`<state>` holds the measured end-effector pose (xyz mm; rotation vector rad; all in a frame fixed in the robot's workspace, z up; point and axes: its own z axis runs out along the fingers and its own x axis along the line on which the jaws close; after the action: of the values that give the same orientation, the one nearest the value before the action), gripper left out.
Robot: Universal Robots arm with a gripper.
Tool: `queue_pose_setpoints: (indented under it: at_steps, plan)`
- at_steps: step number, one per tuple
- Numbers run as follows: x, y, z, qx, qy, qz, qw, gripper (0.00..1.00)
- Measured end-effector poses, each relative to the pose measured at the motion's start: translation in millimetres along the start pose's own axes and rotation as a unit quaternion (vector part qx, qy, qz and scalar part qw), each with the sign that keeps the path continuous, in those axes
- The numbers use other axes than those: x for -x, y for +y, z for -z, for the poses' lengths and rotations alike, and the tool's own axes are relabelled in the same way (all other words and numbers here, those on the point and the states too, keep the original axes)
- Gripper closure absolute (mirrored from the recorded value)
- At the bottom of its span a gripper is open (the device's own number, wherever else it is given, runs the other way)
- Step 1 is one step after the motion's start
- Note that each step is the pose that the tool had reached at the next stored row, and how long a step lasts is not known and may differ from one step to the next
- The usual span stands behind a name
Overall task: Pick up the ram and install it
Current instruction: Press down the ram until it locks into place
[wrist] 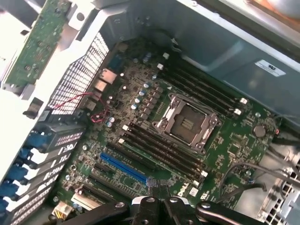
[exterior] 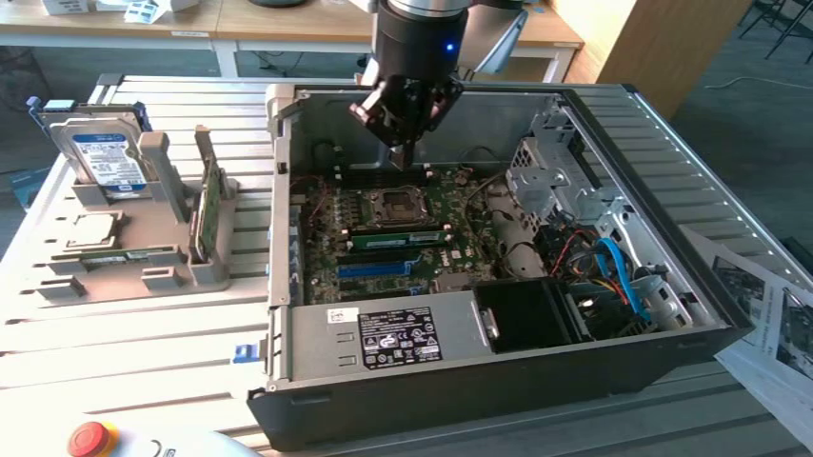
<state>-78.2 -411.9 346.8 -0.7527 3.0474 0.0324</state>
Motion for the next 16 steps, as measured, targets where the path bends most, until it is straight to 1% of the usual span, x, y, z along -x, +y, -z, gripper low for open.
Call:
queue_pose_setpoints:
  at_steps: [4,8,12,14,16]
  plan:
    - [0.0,0.0,0.0,-0.0002,-0.0006,-0.031,0.9995,0.89]
    - [0.0,0.0,0.0,-0.0005,-0.0012,-0.062,0.998,0.89]
    - [0.0,0.0,-0.1,-0.0007,-0.0018,-0.094,0.9956,0.89]
    - [0.0,0.0,-0.1,-0.0008,-0.0021,-0.109,0.994,0.89]
    - [0.0,0.0,-0.1,-0.0009,-0.0024,-0.125,0.9922,0.89]
